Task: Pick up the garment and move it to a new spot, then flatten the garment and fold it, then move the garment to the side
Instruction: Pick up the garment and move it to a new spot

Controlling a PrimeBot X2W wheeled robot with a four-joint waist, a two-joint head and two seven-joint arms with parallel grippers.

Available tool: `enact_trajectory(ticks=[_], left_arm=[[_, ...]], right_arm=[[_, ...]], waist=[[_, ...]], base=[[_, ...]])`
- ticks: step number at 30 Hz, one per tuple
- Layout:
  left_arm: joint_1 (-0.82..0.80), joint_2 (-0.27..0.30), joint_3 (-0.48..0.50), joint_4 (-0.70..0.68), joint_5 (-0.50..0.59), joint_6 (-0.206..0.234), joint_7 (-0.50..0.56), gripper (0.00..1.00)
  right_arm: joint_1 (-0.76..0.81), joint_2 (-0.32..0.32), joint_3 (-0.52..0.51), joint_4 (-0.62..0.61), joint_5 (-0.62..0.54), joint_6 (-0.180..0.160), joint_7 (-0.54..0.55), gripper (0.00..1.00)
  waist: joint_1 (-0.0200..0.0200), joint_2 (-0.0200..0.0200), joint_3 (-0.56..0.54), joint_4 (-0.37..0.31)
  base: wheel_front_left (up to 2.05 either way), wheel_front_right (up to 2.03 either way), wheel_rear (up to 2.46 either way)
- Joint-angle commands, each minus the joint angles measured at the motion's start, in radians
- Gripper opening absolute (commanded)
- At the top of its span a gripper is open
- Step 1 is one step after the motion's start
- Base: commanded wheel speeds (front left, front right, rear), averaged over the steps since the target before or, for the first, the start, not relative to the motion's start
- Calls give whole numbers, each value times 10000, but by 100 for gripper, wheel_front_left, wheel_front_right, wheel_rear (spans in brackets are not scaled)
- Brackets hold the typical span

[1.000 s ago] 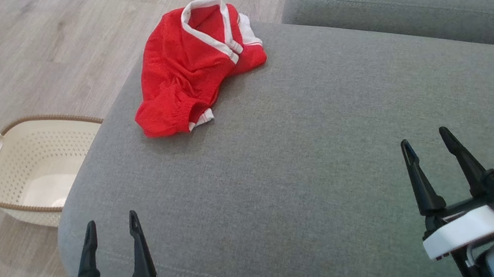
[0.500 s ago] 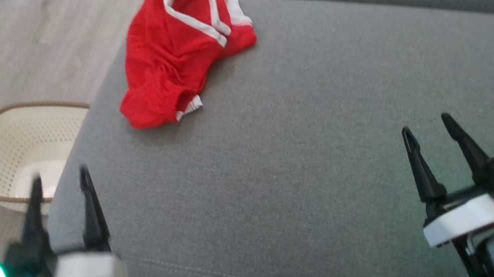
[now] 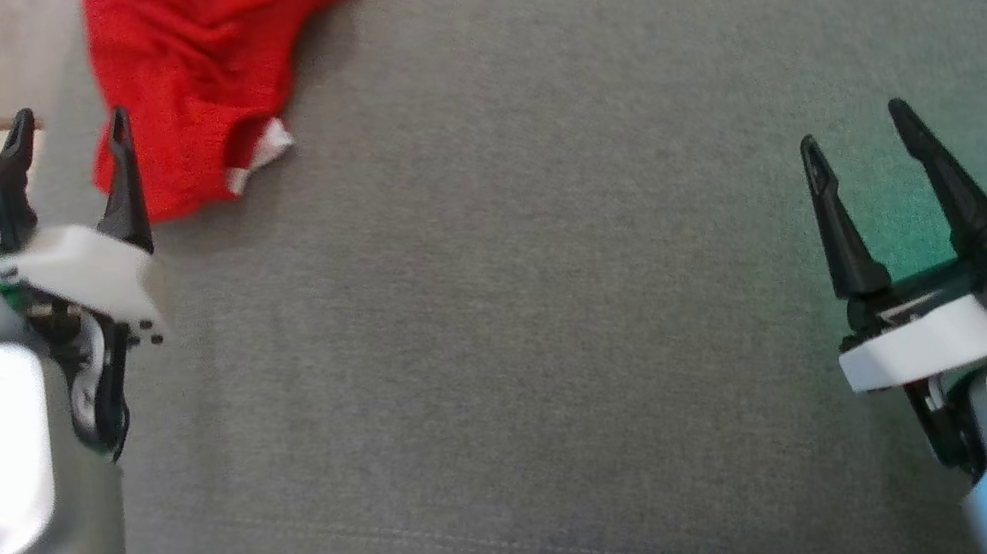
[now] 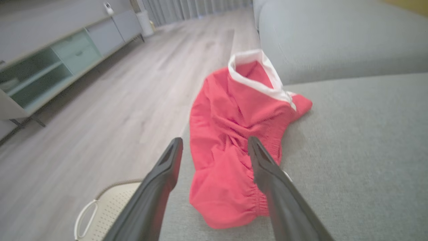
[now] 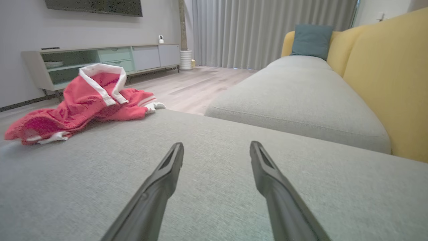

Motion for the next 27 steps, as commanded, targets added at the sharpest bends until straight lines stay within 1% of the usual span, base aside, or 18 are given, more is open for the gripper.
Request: enact_trajectory(ticks=[1,5,10,15,16,18,19,21,22,27], left_arm=[[-550,411,260,69,-107,-95,261,100],[-1147,545,146,1152,-319,-311,1029,100],[-1656,614,116,2164,-631,-441,1425,100],[-1963,604,108,3028,-782,-397,1770,100],[-2013,607,144,3194,-816,-336,1813,97],[-2082,648,175,3540,-854,-262,1914,50],[-2120,675,203,3687,-886,-240,1920,42],[-2192,730,228,3904,-907,-175,1850,7],[-2289,797,260,4002,-903,-69,1629,0],[-2640,983,310,3942,-855,164,845,0]], right_arm=[[-300,-50,184,-370,-91,-9,-107,100],[-440,-50,49,-498,-224,-9,-107,100],[-550,-50,-92,-666,-338,-9,-107,100],[-607,-50,-250,-732,-378,-9,-107,100],[-620,-50,-270,-738,-384,-9,-107,100],[-656,-50,-287,-732,-383,-9,-107,100],[-681,-50,-299,-736,-372,-9,-107,100],[-726,-50,-322,-741,-351,-9,-107,100],[-764,-50,-348,-739,-339,-9,-107,100],[-835,-50,-391,-732,-258,-9,-107,100]], waist=[[-3,0,662,-501],[-3,0,1113,-767],[-3,0,1517,-935],[-3,0,1675,-950],[-3,0,1692,-945],[-3,0,1699,-942],[-3,0,1697,-940],[-3,0,1685,-934],[-3,0,1674,-920],[-3,0,1530,-926]], base=[[0,0,0],[0,0,0],[0,0,0],[0,0,0],[0,0,0],[0,0,0],[0,0,0],[0,0,0],[0,0,0],[0,0,0]])
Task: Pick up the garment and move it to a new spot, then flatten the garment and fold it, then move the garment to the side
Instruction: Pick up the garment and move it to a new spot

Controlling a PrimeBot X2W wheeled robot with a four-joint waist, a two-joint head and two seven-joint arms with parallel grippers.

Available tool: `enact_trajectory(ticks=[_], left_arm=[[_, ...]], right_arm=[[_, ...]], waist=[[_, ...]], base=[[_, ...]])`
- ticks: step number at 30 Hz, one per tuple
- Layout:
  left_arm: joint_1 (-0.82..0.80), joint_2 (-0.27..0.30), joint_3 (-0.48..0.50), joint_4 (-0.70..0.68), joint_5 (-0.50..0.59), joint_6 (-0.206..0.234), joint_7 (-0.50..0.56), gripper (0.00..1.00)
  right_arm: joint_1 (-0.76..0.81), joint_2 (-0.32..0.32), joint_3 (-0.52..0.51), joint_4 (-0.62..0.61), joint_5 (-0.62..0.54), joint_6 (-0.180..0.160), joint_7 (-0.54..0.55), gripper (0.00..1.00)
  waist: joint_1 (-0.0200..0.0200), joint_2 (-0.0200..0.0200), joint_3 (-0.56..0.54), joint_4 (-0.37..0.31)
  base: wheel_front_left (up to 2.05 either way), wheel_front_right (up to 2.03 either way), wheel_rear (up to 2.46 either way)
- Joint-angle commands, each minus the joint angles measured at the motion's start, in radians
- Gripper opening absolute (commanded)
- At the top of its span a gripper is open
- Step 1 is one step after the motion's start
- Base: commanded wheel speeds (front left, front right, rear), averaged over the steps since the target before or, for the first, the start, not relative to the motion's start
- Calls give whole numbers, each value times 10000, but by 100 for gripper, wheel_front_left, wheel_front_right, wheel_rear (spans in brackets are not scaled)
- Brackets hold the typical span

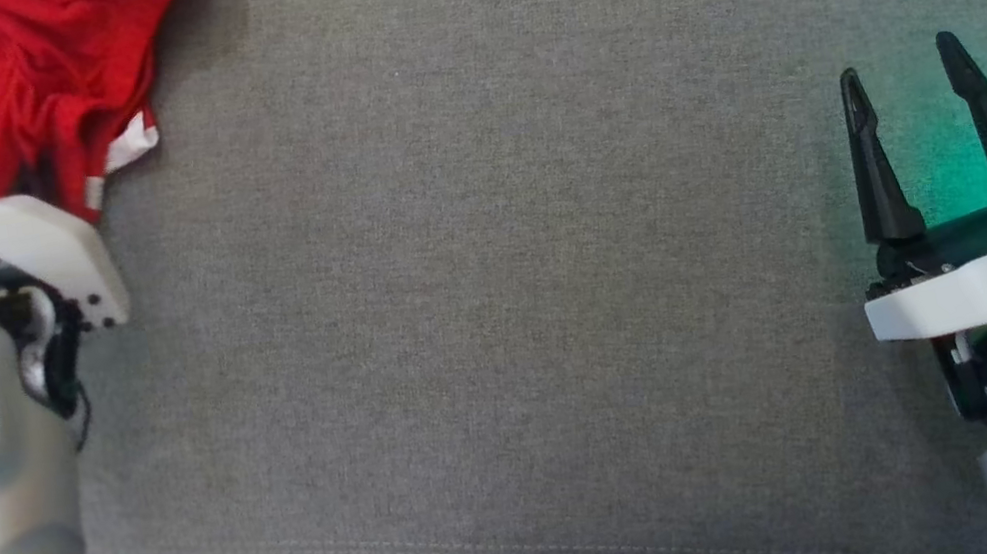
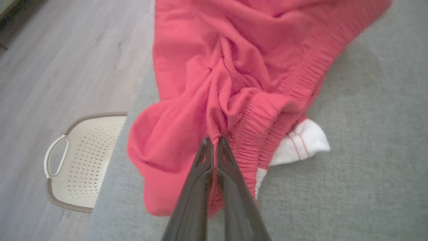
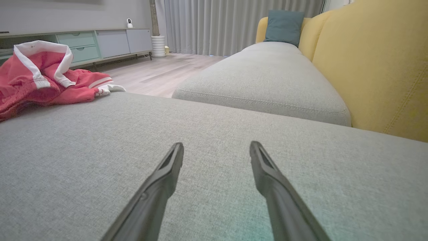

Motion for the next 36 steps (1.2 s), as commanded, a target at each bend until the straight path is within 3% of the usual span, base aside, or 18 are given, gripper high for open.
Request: enact_trajectory(ticks=[1,9,15,23,29,36], left_arm=[[-612,721,336,-326,19,130,-287,0],[-1215,1081,232,-1120,223,219,-1393,0],[-1699,1409,-145,-2065,629,203,-1506,0],[-2269,1780,-756,-3951,1011,-137,-846,0],[-2455,1754,-1470,-5777,933,-488,99,0],[-2084,1403,-3146,-7141,390,-699,1133,0]], right_arm=[[-240,-37,228,-330,86,-9,-107,100],[-146,-37,221,-208,363,-9,-107,100],[42,-37,118,-115,644,-9,-107,100],[335,-37,60,-44,1044,-9,-107,100],[314,-37,30,-56,1330,-9,-107,100],[239,-37,102,-134,1624,-9,-107,100]], waist=[[0,0,-89,-21],[0,0,-765,-217],[0,0,-1569,-531],[0,0,-2280,-1271],[0,0,-2352,-2190],[0,0,-1953,-3347]], base=[[0,0,0],[0,0,0],[0,0,0],[0,0,0],[0,0,0],[0,0,0]])
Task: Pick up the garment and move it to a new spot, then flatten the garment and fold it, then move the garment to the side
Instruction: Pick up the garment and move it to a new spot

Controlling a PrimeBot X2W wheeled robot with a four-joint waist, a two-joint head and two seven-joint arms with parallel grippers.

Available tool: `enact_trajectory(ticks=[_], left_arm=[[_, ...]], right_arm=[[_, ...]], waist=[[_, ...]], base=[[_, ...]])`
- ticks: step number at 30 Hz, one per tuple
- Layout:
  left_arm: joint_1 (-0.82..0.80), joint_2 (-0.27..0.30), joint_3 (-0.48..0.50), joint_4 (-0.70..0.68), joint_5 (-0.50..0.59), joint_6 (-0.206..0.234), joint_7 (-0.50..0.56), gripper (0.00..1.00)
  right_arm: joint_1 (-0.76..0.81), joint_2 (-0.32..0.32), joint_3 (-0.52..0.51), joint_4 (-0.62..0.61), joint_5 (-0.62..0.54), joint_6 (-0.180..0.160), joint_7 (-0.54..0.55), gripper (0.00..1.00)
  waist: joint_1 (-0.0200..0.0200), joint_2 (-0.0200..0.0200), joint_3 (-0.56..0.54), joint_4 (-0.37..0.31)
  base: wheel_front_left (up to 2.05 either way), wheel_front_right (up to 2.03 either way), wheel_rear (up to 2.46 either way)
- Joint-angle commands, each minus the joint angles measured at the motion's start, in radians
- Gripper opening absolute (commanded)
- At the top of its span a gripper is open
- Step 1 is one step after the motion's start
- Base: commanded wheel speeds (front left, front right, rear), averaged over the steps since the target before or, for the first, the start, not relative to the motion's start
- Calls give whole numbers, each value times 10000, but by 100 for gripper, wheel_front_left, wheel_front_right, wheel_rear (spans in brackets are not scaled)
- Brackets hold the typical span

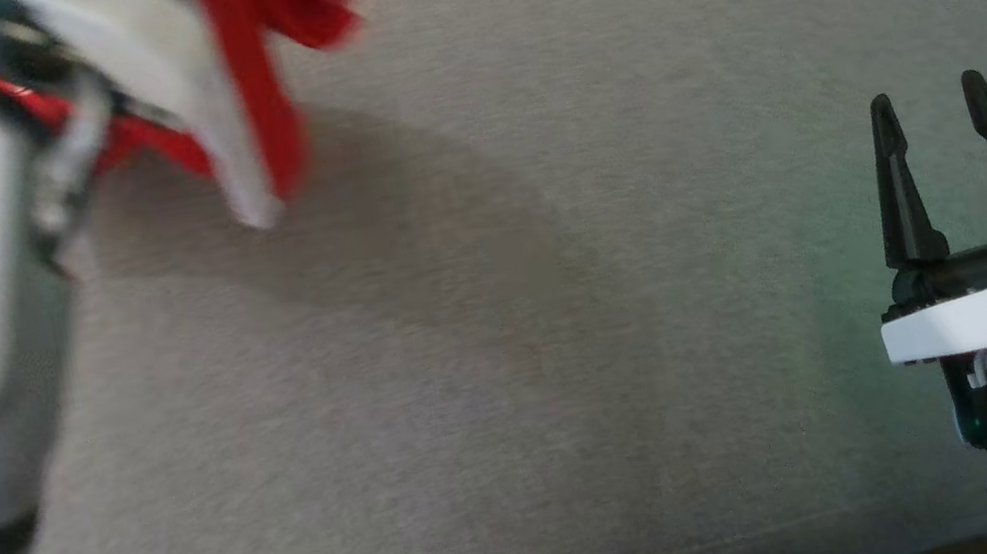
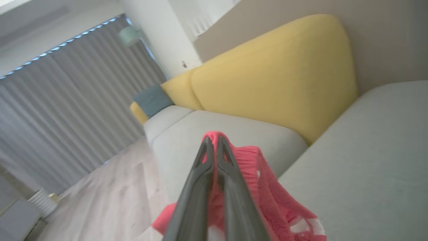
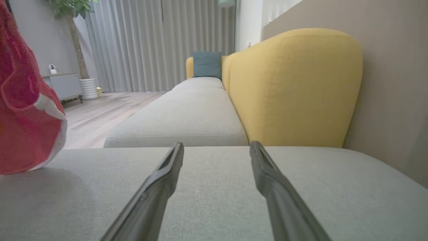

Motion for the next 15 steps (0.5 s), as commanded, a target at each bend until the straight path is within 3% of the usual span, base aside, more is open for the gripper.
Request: enact_trajectory(ticks=[1,9,15], left_arm=[[-212,179,-104,-403,-117,-36,164,0],[324,-928,-2122,761,-565,-55,-329,0],[378,-1918,-2694,2356,-706,-44,-1125,0]], right_arm=[[-259,-49,297,-378,124,-9,-63,100],[-569,-49,801,-383,642,-9,-63,100],[-731,-49,1121,-381,968,-9,-63,100]], waist=[[0,0,364,-695],[0,0,1061,-2136],[0,0,1475,-2850]], base=[[0,0,0],[0,0,0],[0,0,0]])
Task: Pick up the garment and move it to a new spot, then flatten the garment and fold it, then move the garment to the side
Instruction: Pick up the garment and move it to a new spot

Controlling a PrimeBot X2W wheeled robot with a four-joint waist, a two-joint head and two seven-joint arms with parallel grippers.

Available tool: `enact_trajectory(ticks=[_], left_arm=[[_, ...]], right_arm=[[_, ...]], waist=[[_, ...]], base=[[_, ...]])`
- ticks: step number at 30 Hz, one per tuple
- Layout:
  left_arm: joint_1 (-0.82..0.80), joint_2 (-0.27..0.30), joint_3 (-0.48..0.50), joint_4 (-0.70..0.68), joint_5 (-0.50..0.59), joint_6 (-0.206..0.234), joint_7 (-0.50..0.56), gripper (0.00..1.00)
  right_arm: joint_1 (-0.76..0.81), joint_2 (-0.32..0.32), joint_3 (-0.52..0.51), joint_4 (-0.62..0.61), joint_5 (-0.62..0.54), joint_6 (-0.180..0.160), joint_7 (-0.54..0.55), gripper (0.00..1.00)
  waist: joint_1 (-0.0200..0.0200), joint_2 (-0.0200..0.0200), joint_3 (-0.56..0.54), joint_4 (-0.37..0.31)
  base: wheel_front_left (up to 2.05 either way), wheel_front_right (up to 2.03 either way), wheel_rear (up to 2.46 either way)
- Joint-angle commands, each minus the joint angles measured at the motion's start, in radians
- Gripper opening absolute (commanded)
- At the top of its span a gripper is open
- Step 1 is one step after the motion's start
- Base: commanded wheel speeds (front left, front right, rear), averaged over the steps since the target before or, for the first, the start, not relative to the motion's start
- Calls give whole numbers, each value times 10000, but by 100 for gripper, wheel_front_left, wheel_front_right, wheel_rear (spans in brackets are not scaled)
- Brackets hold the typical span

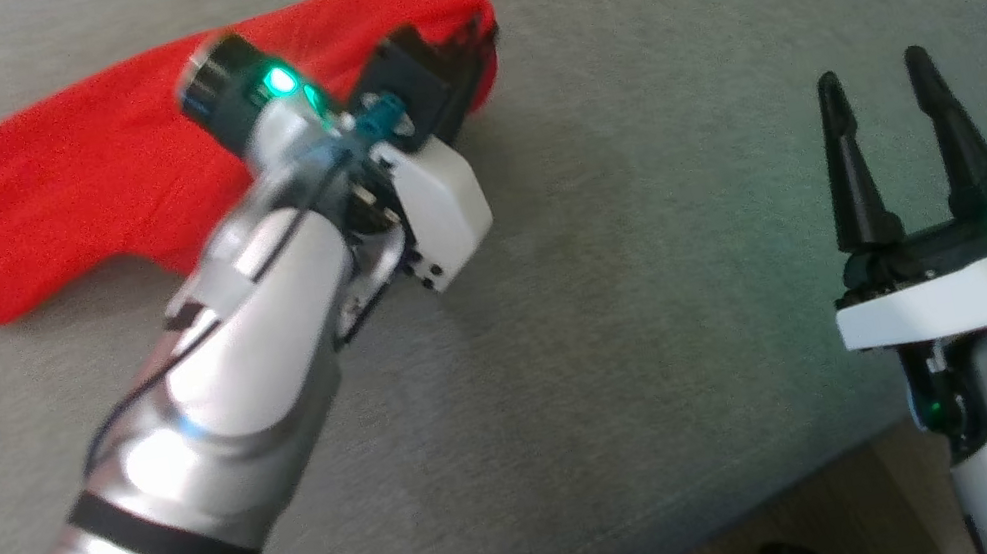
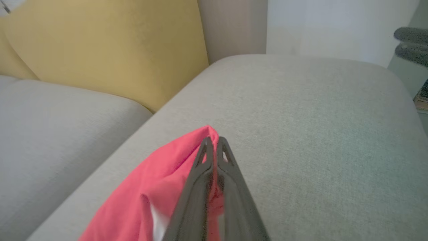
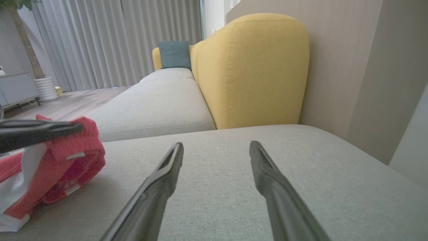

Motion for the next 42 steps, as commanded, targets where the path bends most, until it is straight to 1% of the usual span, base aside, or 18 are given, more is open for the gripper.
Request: enact_trajectory(ticks=[1,4,7,8,10,11,12,16,20,25,27,30,34,37,38,41,42], left_arm=[[-411,24,238,-51,-10,40,-174,0],[-389,-287,110,944,-54,92,-646,0],[-399,-485,56,1778,-96,215,-1108,0],[-397,-542,62,2004,-137,264,-1269,5],[-389,-638,86,2365,-238,352,-1593,59],[-388,-676,97,2512,-287,393,-1756,95],[-387,-710,115,2641,-343,436,-1903,100],[-360,-820,178,2904,-604,595,-2458,100],[-148,-878,204,2824,-866,784,-2833,100],[577,-902,509,2319,-1283,1254,-3082,100],[981,-891,722,2014,-1400,1492,-3115,100],[1747,-749,1222,1175,-1478,1888,-3126,100],[3056,-568,1845,149,-1436,2339,-3129,100],[4015,-475,2333,-554,-1387,2601,-3130,100],[4645,-431,2682,-985,-1363,2752,-3131,100],[5567,-363,3152,-1432,-1280,2956,-3131,100],[5567,-363,3152,-1432,-1280,2956,-3131,100]], right_arm=[[-304,-52,280,-339,97,-9,-63,100],[-327,-52,503,-371,269,-9,-63,100],[-279,-52,587,-388,361,-9,-63,100],[-262,-52,594,-388,375,-9,-63,100],[-235,-52,572,-386,382,-9,-63,100],[-214,-52,526,-382,369,-9,-63,100],[-186,-52,485,-370,350,-9,-63,100],[-111,-52,364,-342,205,-9,-63,100],[-22,-52,226,-278,-17,-9,-63,100],[159,-52,58,-181,-347,-9,-63,100],[251,-52,-11,-144,-452,-9,-63,100],[402,-52,-118,-60,-573,-9,-63,100],[704,-52,-356,60,-726,-9,-63,100],[896,-52,-416,105,-764,-9,-63,100],[1010,-52,-443,132,-760,-9,-63,100],[1222,-52,-473,166,-766,-9,-63,100],[1222,-52,-473,166,-766,-9,-63,100]], waist=[[0,0,413,-521],[0,0,529,-852],[0,0,564,-999],[0,0,567,-1017],[0,0,555,-1000],[0,0,524,-947],[0,0,483,-882],[0,0,241,-471],[0,0,-150,51],[0,0,-775,714],[0,0,-1040,975],[0,0,-1474,1344],[0,0,-2132,1829],[0,0,-2526,2046],[0,0,-2767,2181],[0,0,-3056,2383],[0,0,-3056,2383]], base=[[0,0,0],[0,0,0],[0,0,0],[0,0,0],[0,0,0],[0,0,0],[0,0,0],[0,0,0],[0,0,0],[0,0,0],[0,0,0],[0,0,0],[0,0,0],[0,0,0],[0,0,0],[0,0,0],[0,0,0]])
